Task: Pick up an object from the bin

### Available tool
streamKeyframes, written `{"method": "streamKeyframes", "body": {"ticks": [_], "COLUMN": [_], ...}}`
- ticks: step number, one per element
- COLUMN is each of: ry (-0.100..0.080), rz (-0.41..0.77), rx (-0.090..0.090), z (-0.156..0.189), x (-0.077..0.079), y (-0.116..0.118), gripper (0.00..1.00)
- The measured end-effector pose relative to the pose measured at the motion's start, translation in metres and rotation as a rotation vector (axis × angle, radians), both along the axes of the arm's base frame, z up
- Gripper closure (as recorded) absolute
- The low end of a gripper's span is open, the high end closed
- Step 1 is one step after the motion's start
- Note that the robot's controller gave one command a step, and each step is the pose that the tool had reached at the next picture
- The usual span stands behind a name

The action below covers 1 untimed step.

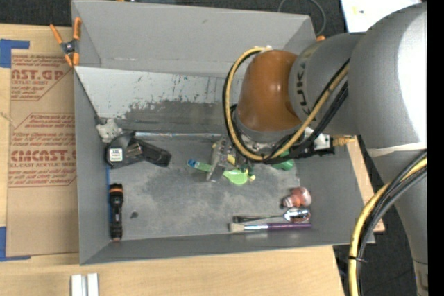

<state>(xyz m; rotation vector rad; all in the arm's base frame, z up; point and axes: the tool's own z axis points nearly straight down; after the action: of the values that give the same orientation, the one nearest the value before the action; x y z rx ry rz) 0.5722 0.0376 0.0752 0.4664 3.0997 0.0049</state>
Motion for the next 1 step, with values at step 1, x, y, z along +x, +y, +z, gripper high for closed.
{"method": "streamKeyframes", "body": {"ticks": [1], "ry": [0.000], "rz": [0.000], "rx": [0.001], "z": [0.0093], "x": [0.0000], "y": [0.0005], "gripper": [1.00]}}
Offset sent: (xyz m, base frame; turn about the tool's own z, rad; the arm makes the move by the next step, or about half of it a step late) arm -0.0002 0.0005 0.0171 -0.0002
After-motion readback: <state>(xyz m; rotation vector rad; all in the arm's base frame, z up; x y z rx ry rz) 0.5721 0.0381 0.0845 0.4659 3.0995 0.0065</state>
